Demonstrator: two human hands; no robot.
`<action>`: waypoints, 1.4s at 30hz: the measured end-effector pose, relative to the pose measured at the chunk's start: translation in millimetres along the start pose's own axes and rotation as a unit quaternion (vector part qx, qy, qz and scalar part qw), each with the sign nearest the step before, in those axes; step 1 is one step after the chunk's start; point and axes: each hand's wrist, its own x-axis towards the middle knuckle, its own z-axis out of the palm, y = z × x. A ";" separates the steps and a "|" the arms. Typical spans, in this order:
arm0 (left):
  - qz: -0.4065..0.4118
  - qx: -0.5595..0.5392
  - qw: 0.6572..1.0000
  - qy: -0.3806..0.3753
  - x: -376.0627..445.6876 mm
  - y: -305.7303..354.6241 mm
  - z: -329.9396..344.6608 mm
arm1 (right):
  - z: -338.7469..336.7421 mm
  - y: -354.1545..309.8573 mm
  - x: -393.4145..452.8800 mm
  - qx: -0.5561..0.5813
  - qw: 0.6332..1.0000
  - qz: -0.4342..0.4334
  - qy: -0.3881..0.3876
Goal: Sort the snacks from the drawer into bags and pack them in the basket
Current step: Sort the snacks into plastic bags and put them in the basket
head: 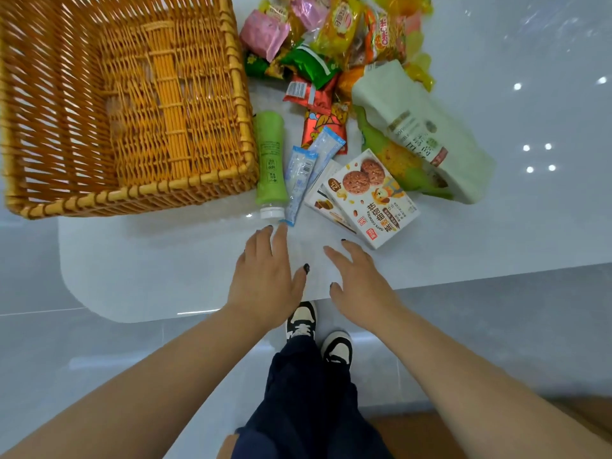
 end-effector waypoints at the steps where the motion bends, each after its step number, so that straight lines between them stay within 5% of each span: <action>1: 0.007 -0.029 0.999 0.032 -2.4 4.3 -9.0 | -3.4 -4.8 -4.7 0.019 1.000 0.002 0.010; 5: 0.041 -0.039 0.995 0.083 -15.2 13.6 -51.9 | -25.7 -24.0 -28.5 0.063 0.997 -0.015 0.037; 15: 0.155 0.059 0.986 -0.004 -31.6 -4.1 -181.1 | -108.8 -85.5 -88.5 -0.027 0.995 -0.035 0.089; 32: 0.288 0.146 0.927 -0.189 72.1 -95.8 -283.6 | -99.5 -213.5 -18.4 0.260 0.931 0.166 0.196; 42: 0.300 0.143 0.916 -0.224 142.4 -107.9 -325.5 | -139.5 -254.5 33.8 0.262 0.922 0.209 0.191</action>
